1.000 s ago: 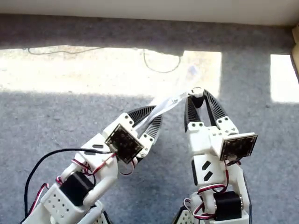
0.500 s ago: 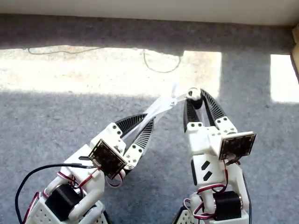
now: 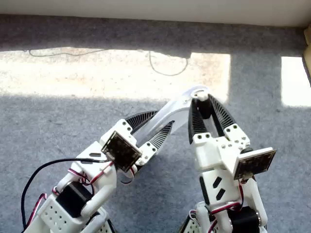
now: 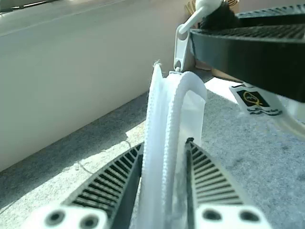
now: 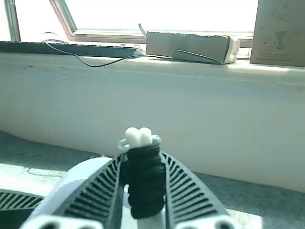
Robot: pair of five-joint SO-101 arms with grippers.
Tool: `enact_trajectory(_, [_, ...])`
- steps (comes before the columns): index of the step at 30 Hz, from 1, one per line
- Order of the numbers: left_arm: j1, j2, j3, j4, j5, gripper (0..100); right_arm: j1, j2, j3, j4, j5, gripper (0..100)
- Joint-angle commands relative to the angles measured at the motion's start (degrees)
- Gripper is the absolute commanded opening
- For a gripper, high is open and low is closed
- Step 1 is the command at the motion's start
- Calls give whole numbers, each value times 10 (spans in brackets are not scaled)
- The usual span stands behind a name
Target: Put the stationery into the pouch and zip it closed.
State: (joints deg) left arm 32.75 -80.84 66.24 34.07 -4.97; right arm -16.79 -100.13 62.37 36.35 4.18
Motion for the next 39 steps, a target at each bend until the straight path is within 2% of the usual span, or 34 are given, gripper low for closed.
enact_trajectory(1, [-11,6,-58,10,36,165,-88,0,-42,48,52,8])
enact_trajectory(5, [-12,6,-102,76,40,192,-167,0,-42,90,92,8])
enact_trajectory(8, [-12,6,-124,104,39,193,-199,0,-42,107,104,8])
enact_trajectory(17, [-12,6,-173,164,34,184,-205,0,-39,109,104,8])
enact_trajectory(23, [-7,7,-167,181,-40,20,-204,0,-41,109,102,8])
enact_trajectory(33, [-7,6,-162,191,-40,6,-109,0,-38,103,98,8])
enact_trajectory(35, [-7,6,-162,189,-40,6,-77,0,-38,83,78,8])
enact_trajectory(39, [-7,13,-157,129,-40,6,-19,0,-38,28,62,8])
